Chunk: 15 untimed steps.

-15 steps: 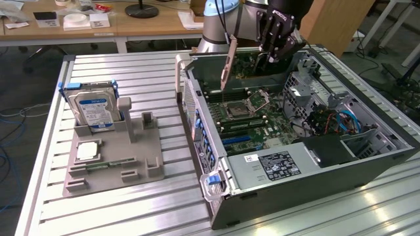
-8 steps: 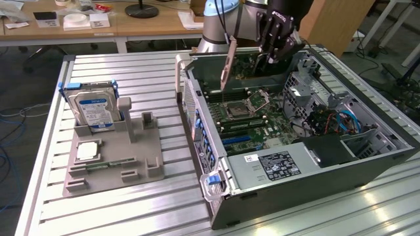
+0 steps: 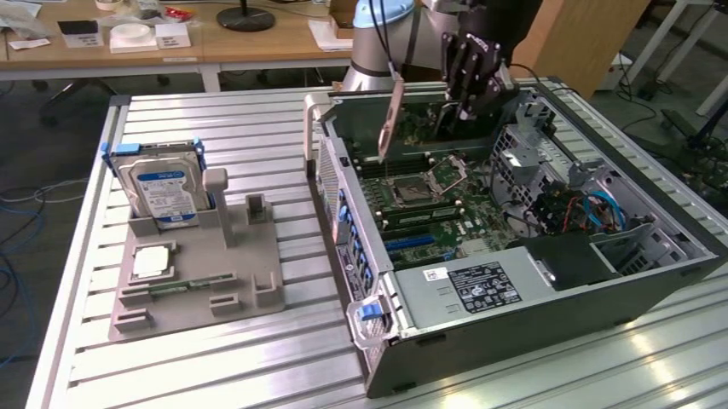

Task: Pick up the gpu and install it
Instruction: 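Insert the gpu into the slot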

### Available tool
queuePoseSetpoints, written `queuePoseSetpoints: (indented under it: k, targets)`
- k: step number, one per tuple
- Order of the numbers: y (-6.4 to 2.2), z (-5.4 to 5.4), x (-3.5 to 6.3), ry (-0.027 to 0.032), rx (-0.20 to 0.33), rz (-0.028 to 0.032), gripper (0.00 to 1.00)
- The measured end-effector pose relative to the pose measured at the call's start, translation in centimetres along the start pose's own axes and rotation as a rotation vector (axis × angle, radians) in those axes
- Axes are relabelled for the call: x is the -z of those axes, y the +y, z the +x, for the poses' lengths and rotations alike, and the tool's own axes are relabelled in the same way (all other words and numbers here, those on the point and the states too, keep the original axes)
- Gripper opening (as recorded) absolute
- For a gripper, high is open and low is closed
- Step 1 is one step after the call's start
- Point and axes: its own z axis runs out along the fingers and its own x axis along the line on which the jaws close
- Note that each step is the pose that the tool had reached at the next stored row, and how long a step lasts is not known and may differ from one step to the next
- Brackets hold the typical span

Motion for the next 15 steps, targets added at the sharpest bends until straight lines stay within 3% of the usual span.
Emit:
queuePoseSetpoints:
  k: [15]
  targets:
    - [-0.08, 0.4, -2.70, -0.0002, 0.000, 0.0001, 0.28]
